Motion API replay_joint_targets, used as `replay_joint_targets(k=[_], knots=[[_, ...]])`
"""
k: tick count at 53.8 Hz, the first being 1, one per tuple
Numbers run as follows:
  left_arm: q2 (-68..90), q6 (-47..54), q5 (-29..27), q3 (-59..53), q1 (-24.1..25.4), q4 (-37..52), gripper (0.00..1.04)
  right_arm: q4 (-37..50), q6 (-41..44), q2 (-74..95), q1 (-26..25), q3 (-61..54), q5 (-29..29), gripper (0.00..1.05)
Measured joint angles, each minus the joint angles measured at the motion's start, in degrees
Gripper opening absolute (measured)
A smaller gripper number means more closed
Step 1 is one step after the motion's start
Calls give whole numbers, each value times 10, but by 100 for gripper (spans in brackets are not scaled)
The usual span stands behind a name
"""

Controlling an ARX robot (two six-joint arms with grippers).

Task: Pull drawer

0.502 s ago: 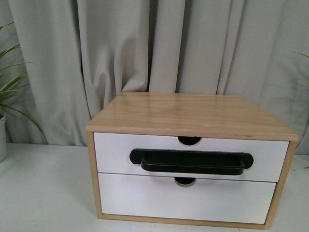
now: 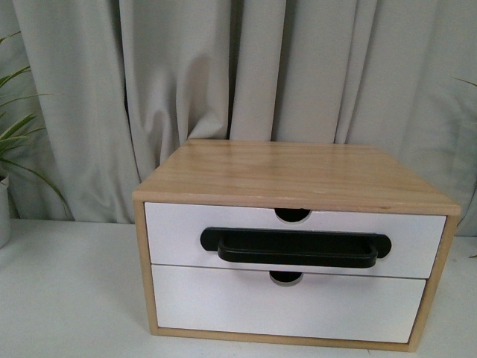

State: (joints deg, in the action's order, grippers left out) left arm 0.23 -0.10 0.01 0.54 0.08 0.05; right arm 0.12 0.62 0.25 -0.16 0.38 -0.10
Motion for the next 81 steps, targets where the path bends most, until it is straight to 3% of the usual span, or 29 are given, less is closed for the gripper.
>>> replay_joint_targets(k=[15,17,21,26,37,47,61,81], knots=[[0,0,0,0,0,0,98,0,0,0,0,0,-1,96],[0,0,3,0,0,0,98,-16,9,7,-9,5,-35,96],[34,20,153,4,46,-2,98,-59,82,70,-42,30,-185,96],[95,49,238,8,54,36,98,-56,131,120,-46,52,-236,96],[282,207,328,50,5,148,98,-48,256,272,-70,133,-301,96],[462,384,387,142,-33,114,98,-74,380,386,-68,206,-322,96],[617,556,415,277,-81,-3,98,-92,512,475,-47,271,-344,96],[723,701,353,429,-163,-118,98,-129,628,570,-13,320,-337,96]])
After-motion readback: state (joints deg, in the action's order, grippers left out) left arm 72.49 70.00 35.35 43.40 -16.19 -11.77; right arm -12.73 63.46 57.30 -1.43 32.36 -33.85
